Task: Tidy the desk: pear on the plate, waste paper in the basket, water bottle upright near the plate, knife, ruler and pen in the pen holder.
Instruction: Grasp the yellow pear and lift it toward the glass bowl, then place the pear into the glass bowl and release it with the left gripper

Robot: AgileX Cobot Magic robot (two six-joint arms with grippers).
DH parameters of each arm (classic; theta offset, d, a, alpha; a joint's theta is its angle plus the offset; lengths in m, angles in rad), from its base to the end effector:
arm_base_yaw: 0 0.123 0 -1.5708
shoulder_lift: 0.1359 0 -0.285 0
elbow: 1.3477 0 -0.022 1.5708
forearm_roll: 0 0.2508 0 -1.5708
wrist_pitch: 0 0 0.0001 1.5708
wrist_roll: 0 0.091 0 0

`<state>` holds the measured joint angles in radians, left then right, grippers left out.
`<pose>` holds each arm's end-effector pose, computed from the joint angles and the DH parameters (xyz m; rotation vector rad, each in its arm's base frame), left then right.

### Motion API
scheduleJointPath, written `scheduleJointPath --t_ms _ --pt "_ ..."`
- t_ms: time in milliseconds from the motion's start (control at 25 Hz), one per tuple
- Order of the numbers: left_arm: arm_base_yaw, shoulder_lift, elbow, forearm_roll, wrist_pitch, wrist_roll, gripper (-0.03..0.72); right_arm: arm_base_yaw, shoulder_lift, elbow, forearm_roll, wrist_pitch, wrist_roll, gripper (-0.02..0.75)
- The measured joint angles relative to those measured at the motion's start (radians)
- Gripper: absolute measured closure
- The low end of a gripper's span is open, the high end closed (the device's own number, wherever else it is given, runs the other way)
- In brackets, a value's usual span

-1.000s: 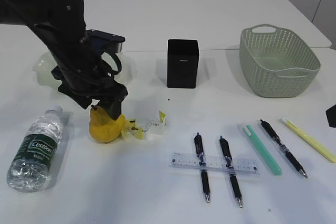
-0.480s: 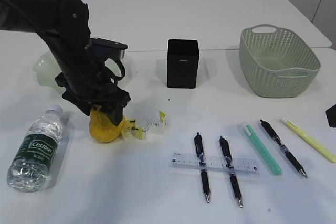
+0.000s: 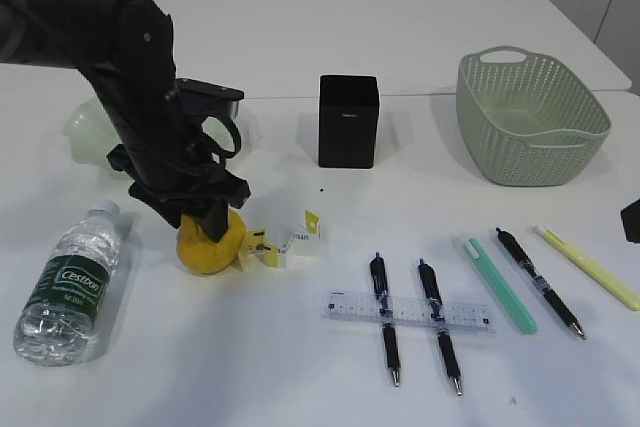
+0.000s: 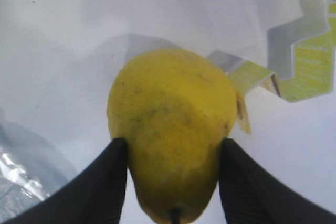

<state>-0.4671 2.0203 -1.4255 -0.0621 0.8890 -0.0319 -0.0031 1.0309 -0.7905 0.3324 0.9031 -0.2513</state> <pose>0.3579 -0.1854 0.1683 0.5929 2.9229 -0.1389 0.1845 0.0228 0.2931 -0.1418 2.5750 0.3200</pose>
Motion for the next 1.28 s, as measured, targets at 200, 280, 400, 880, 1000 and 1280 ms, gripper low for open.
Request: scheduleJointPath --t_ms 200,280,400,880,1000,1280 --pt "0.000 0.000 -0.002 0.002 0.004 0.000 0.370 0.000 0.000 0.000 0.000 0.000 0.000 0.322" --pt "0.000 0.000 -0.002 0.004 0.006 0.000 0.372 0.000 0.000 0.000 0.000 0.000 0.000 0.322" --pt "0.000 0.000 -0.021 0.015 0.035 0.000 0.372 0.000 0.000 0.000 0.000 0.000 0.000 0.322" --pt "0.022 -0.022 -0.262 0.136 0.117 -0.002 0.373 0.000 0.000 0.000 0.000 0.000 0.000 0.322" --pt "0.069 -0.022 -0.286 0.142 0.095 -0.025 0.373 0.000 0.000 0.000 0.002 0.000 0.000 0.322" --pt "0.192 -0.011 -0.357 0.160 0.028 -0.037 0.373 0.000 0.000 0.000 0.033 0.005 0.000 0.322"
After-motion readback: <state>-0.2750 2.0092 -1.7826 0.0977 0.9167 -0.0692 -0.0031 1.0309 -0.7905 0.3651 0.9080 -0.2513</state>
